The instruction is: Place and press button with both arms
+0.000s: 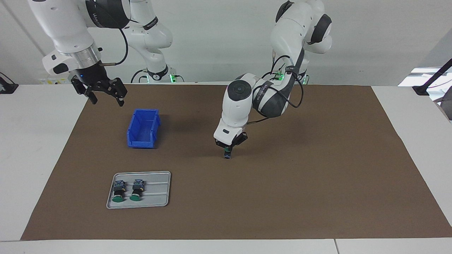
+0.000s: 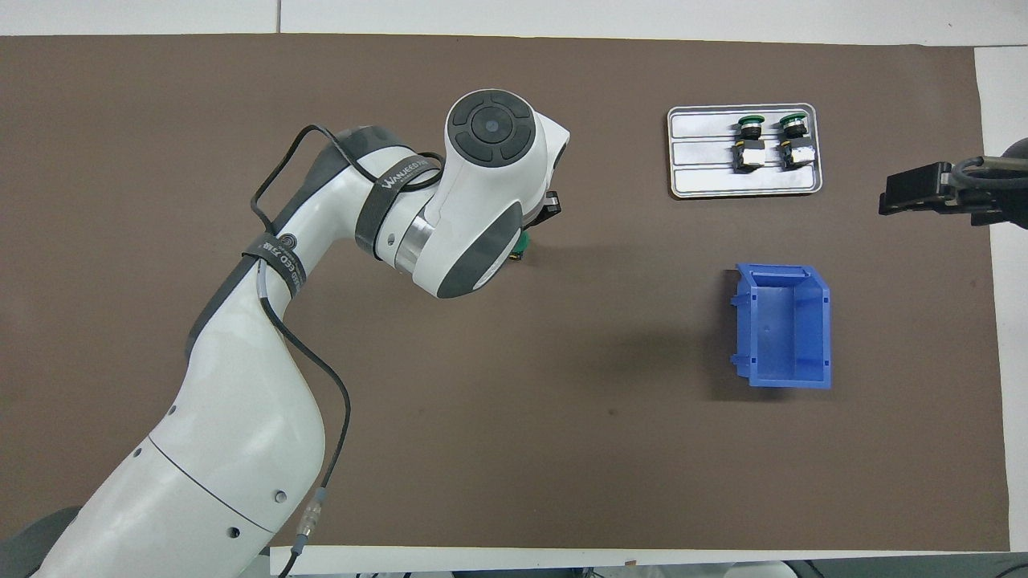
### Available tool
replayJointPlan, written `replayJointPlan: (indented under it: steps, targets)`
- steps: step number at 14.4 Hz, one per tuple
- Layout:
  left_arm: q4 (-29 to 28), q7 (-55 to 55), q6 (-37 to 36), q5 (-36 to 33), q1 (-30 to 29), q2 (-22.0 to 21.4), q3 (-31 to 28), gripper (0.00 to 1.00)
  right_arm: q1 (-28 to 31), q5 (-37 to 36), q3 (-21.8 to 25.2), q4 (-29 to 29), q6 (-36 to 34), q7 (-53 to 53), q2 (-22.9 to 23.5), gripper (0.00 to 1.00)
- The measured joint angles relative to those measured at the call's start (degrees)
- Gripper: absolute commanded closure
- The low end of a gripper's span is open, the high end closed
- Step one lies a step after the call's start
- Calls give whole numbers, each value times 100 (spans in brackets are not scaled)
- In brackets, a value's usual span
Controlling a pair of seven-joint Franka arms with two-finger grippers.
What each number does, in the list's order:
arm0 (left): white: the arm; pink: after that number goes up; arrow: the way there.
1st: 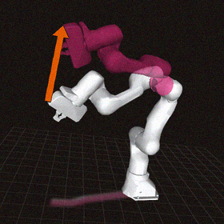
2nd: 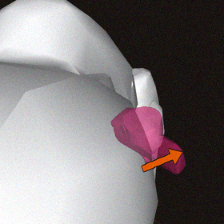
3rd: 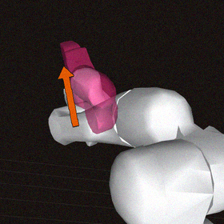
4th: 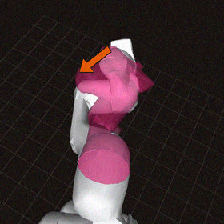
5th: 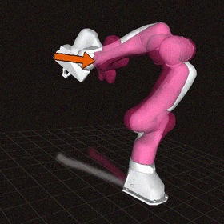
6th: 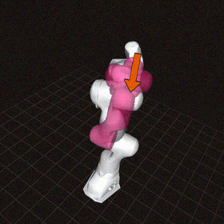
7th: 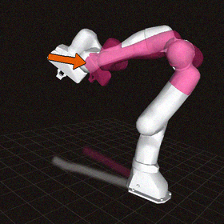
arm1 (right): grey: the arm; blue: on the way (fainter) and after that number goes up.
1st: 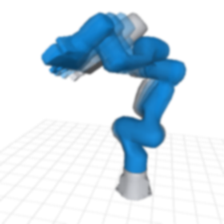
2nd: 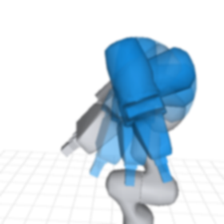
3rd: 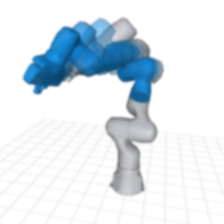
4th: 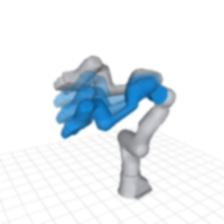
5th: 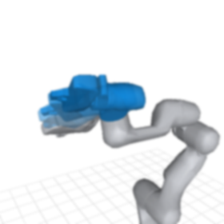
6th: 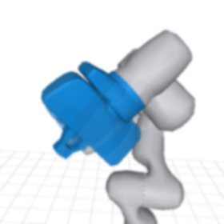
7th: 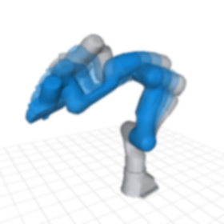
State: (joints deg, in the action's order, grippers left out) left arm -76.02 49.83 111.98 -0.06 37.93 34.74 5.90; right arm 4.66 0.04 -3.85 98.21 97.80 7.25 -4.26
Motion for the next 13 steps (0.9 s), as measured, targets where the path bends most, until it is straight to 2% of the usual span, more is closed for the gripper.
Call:
replayJointPlan:
  steps: [6, 13]
  targets:
    - [-102, 1, 43, 25, 3, -2, -8, 100, 0, 0, 0, 0, 0, 0, 0, 1]
    - [-708, 1, 638, 23, 6, -279, -13, 98, 0, 0, 0, 0, 0, 0, 0, 1]
